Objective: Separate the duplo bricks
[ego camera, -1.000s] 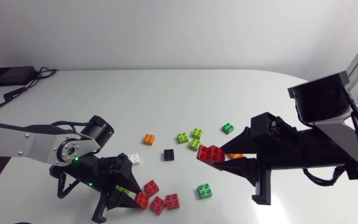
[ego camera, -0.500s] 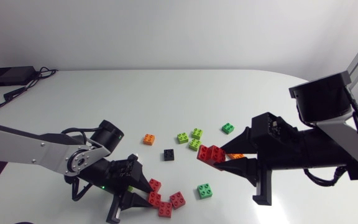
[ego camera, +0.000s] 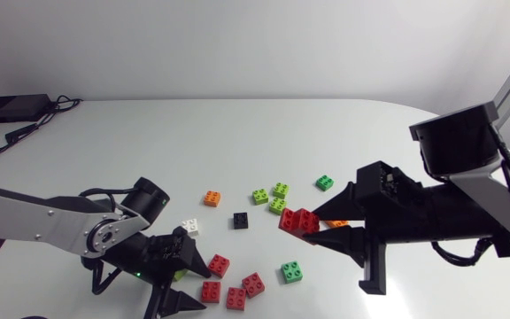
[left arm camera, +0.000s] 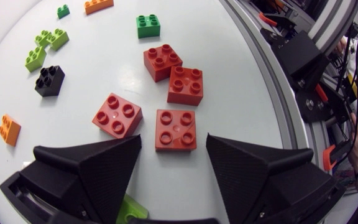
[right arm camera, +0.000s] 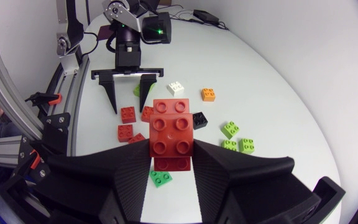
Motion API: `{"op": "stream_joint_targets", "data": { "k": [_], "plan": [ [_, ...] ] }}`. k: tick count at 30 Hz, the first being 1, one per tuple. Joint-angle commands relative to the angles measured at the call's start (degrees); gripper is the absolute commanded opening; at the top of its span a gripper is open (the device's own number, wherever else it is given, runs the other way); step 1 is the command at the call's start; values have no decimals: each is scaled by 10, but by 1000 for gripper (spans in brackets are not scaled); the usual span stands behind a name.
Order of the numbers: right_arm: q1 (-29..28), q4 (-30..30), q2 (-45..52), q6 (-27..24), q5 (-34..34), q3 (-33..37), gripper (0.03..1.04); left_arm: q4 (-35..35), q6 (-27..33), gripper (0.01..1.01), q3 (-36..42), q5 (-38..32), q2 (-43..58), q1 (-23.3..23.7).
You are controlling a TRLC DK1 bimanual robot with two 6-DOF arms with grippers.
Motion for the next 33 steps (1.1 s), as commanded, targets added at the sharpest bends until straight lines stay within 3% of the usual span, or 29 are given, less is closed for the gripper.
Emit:
{"op": "stream_joint_targets", "data": {
  "k": [1,10,23,33],
  "plan": [
    [9,-6,5,10,1,6,300,-18,-8,903,-5,-1,-35,8],
    [36,-12,-2,30,5,16,300,-98,-53,948,77,15,-135,7],
    [110,31,7,74,33,-8,300,-123,-104,943,182,30,-107,-75],
    [131,51,19,85,37,-12,300,-130,-109,910,226,30,-81,-100]
  ]
}}
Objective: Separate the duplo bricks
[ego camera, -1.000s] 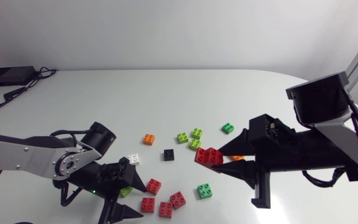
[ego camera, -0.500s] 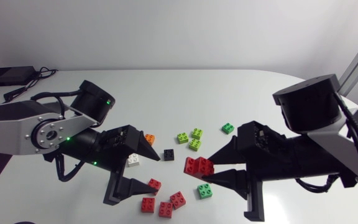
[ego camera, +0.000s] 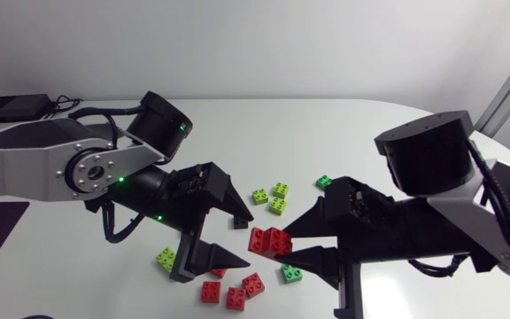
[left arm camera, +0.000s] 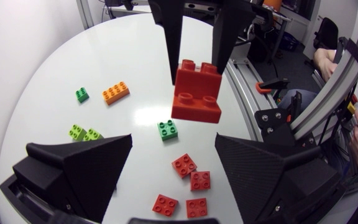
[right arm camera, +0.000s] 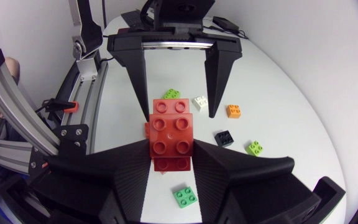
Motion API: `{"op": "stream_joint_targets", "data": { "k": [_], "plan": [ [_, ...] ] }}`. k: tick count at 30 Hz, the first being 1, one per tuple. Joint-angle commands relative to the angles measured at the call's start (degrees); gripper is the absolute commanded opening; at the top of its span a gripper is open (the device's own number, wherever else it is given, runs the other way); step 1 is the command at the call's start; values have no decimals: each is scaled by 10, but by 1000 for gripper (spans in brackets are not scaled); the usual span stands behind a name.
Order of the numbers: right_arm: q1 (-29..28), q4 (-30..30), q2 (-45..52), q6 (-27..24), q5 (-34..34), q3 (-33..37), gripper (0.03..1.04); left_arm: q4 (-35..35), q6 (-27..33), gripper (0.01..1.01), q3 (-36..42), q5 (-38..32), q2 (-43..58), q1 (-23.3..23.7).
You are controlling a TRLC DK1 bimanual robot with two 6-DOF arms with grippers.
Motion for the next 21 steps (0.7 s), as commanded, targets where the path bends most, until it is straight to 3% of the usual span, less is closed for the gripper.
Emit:
{"op": "stream_joint_targets", "data": {
  "k": [1,12,21],
  "plan": [
    [7,9,9,13,2,-12,300,-6,-15,910,23,8,16,-5],
    [12,30,26,18,5,-13,300,-13,-15,908,38,14,22,-11],
    [5,39,33,18,6,-16,300,-15,-20,805,37,24,21,-13]
  ]
}}
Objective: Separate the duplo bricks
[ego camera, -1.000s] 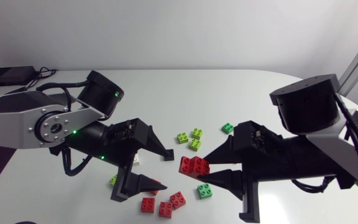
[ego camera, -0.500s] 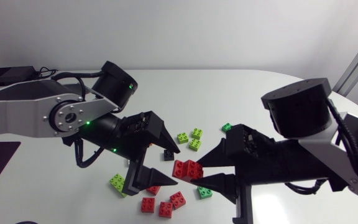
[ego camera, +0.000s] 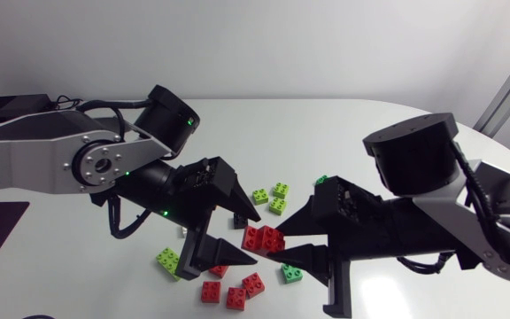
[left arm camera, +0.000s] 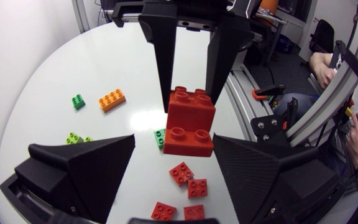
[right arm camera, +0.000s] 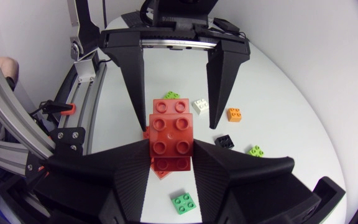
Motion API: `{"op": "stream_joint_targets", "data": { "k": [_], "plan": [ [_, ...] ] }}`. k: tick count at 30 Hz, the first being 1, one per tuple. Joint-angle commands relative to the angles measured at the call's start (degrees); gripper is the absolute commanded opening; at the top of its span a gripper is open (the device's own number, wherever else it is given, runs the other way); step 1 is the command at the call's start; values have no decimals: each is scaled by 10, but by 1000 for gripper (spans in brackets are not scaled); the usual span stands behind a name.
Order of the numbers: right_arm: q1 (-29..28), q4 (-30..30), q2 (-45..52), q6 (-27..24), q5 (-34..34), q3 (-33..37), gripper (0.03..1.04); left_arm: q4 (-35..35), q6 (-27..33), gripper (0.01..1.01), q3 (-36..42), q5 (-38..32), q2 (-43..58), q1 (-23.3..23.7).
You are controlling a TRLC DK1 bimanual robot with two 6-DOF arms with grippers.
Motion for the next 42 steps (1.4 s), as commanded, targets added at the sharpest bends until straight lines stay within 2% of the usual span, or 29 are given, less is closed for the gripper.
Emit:
{"op": "stream_joint_targets", "data": {
  "k": [1,16,26,27,29,30,36,42],
  "plan": [
    [-3,5,7,13,4,-15,300,-4,-13,770,14,9,9,-3],
    [-4,5,7,14,4,-17,300,-5,-18,287,6,16,-2,-2],
    [-4,6,8,13,4,-18,300,-10,-19,293,6,18,-19,-4],
    [-4,6,8,13,4,-17,300,-10,-19,341,6,18,-21,-4],
    [-4,5,8,13,4,-17,300,-10,-21,536,6,18,-25,-4],
    [-4,4,7,13,4,-17,300,-10,-21,593,5,18,-26,-6],
    [-4,5,5,13,4,-20,300,-10,-25,702,5,19,-30,-16],
    [-4,4,-3,13,3,-20,300,-10,-26,700,2,18,-27,-20]
  ]
}}
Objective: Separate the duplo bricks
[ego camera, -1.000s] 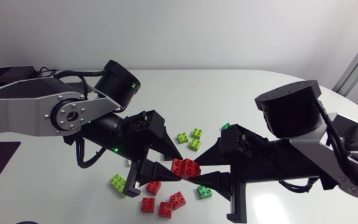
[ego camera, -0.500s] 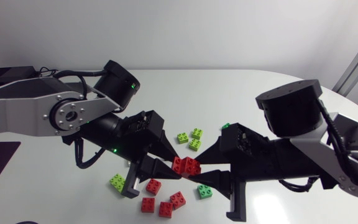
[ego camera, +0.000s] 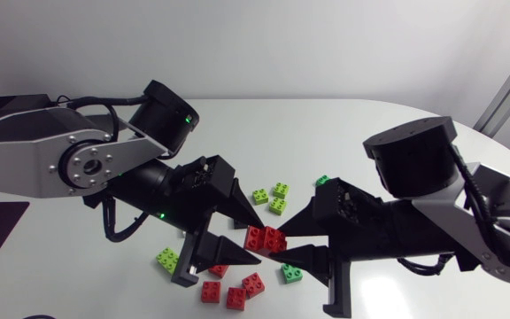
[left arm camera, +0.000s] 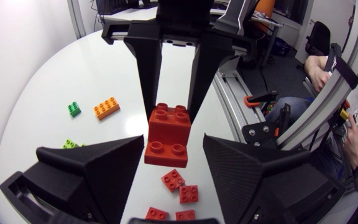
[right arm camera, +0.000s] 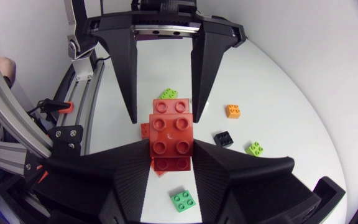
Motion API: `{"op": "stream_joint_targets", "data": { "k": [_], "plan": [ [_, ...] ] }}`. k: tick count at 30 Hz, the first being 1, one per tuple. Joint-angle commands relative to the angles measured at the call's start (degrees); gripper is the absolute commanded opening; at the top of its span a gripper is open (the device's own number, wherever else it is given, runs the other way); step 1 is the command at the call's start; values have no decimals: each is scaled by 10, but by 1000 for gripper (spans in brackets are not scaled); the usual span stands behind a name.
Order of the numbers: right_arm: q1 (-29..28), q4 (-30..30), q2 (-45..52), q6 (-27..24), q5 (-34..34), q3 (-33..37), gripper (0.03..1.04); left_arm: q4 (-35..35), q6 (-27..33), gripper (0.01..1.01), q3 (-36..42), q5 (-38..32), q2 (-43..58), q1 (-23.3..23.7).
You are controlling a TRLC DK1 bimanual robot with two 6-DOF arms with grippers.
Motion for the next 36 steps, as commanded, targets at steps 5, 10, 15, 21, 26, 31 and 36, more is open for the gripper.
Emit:
{"op": "stream_joint_targets", "data": {
  "k": [5,10,15,21,26,31,36],
  "plan": [
    [-1,-3,-10,11,-4,-14,300,-2,-8,700,1,5,0,-5],
    [-1,-6,-14,11,-6,-12,300,-1,-5,698,1,5,6,-4],
    [-2,-7,-19,11,-7,-13,300,1,-3,697,0,5,13,-4],
    [-2,-7,-24,11,-10,-17,300,7,-3,667,2,4,20,-2],
    [-3,-10,-28,11,-10,-18,300,9,-3,603,4,4,23,-4],
    [-3,-10,-29,11,-10,-20,300,10,-4,423,4,4,25,-4],
    [-2,-10,-29,11,-10,-22,300,10,-5,307,5,5,21,-4]
  ]
}}
